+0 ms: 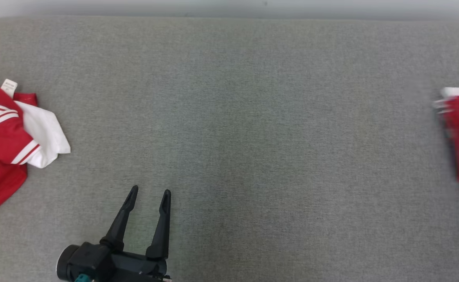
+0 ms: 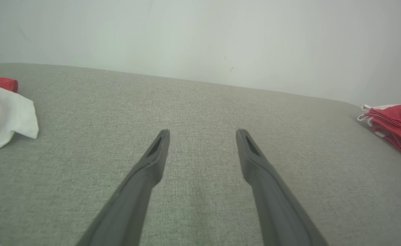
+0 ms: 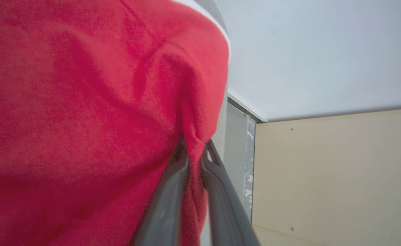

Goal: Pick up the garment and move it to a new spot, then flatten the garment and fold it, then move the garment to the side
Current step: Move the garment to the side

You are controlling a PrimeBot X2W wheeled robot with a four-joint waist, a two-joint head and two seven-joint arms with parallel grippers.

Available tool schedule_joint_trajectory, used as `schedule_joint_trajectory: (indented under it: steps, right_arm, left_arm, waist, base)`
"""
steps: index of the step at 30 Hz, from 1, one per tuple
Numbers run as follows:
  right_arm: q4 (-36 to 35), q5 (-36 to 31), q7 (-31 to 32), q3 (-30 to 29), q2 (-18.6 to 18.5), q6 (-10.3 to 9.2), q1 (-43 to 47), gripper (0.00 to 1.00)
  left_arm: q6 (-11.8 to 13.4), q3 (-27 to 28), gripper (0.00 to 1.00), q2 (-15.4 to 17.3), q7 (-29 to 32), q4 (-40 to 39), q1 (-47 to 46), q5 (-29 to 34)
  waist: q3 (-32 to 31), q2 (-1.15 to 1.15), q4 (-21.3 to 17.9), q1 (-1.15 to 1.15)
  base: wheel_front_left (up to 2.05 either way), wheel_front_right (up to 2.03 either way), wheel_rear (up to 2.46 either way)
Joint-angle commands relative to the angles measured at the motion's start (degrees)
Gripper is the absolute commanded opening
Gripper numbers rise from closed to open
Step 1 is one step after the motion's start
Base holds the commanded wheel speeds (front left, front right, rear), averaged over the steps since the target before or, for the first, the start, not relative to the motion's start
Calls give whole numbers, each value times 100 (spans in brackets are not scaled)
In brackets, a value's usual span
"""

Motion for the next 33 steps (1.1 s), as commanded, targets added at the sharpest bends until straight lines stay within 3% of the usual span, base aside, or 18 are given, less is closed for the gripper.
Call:
schedule_joint_trajectory:
  steps: [1, 2, 9, 16, 23, 27, 33]
  right_arm:
    - [65, 28, -78, -32, -182, -24, 101, 39]
    - [106, 64, -172, -36, -189, -20, 75, 100]
    - [345, 145, -813, -218, -490, -20, 68, 100]
    - [819, 333, -1601, 20, -410, -20, -348, 100]
    - [935, 687, -2030, 26, 156, -20, -371, 100]
    - [953, 949, -2166, 146, 786, -20, -208, 100]
    - [742, 1105, -2132, 41, 1310, -20, 177, 100]
  left_arm:
    - [8, -3, 100, 1, -22, 7, -72, -11]
    - [8, -19, 100, -3, -22, 11, -90, -20]
    - [8, 0, 100, -12, -22, 89, -56, -52]
    - [8, -18, 100, -19, -22, 134, -56, -72]
    - [8, 88, 100, -71, -22, 168, 172, -114]
    - [8, 197, 100, -110, -22, 169, 328, -133]
    - [8, 318, 100, -155, -22, 149, 521, -162]
  waist:
    - [-1, -1, 21, 1]
    - [-16, -1, 22, 1]
    - [-231, -1, -43, 1]
    - [-454, -1, -43, 1]
    - [-840, -1, 2, 1]
    - [-1153, -1, 65, 1]
    - [-1460, -1, 151, 1]
  base:
    - [0, 0, 0]
    - [0, 0, 0]
    - [0, 0, 0]
    - [0, 0, 0]
    - [0, 0, 0]
    - [0, 0, 0]
    - [0, 0, 0]
